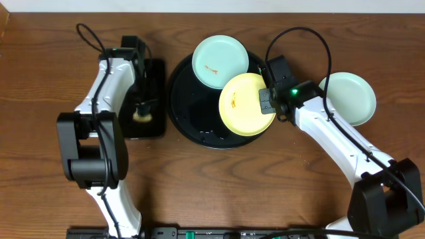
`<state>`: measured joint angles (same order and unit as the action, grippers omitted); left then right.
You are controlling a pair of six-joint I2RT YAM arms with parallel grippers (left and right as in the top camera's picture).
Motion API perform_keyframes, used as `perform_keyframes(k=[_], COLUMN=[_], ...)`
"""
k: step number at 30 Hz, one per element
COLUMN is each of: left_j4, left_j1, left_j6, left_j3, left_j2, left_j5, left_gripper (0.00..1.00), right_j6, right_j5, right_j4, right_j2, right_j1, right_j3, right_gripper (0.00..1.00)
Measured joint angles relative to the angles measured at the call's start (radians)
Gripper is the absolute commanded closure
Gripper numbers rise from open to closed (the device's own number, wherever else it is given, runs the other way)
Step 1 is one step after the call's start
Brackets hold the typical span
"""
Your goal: Clean dirty plates on tray and stack at the side
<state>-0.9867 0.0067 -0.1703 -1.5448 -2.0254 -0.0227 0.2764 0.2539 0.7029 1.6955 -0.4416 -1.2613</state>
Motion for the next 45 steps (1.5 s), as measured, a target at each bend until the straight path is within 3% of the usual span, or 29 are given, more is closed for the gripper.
perform_keyframes(k=[13,21,23,25,26,32,33,34,43,45], left_j4=[0.009,0.140,0.175,0.198,0.201,0.201,0.199,0.198,0.190,0.181], left_j1=[0.037,0.037,0.037,0.037,0.037,0.037,0.037,0.037,0.037,0.037], left_j6=[0.018,0.018,0.018,0.013,0.016,0.021,0.019,0.018,0.020,0.020], left_j3=[0.003,0.115,0.142,0.164,0.172,0.176,0.175,0.175,0.175,0.175], left_j2=[0.000,0.000,0.000,0.000,0.000,0.006,0.010,0.013,0.191,0.233], left_j5=[-0.030,0.020,0.028,0.030,0.032,0.037,0.037,0.037,0.046,0.048], left_gripper=[0.39,0.39,0.46,0.66,0.72,0.90,0.92,0.92,0.92,0.92], right_j6=[0.000,0.000,0.000,0.000,-0.001,-0.006,-0.007,-0.011,-0.007,-0.006], right_j5=[0.000,-0.008,-0.013,-0.016,-0.017,-0.021,-0.022,-0.023,-0.085,-0.113], right_j4=[0.007,0.009,0.010,0.010,0.010,0.014,0.018,0.023,0.058,0.064], right_j2=[0.000,0.000,0.000,0.000,0.000,0.000,0.000,0.000,0.000,0.000], right_j1=[0.000,0.000,0.000,0.000,0.000,0.000,0.000,0.000,0.008,0.024], right_j3=[0.000,0.000,0.000,0.000,0.000,0.000,0.000,0.000,0.000,0.000], right_gripper=[0.99,0.99,0.99,0.99,0.99,0.90,0.99,0.99,0.99,0.91])
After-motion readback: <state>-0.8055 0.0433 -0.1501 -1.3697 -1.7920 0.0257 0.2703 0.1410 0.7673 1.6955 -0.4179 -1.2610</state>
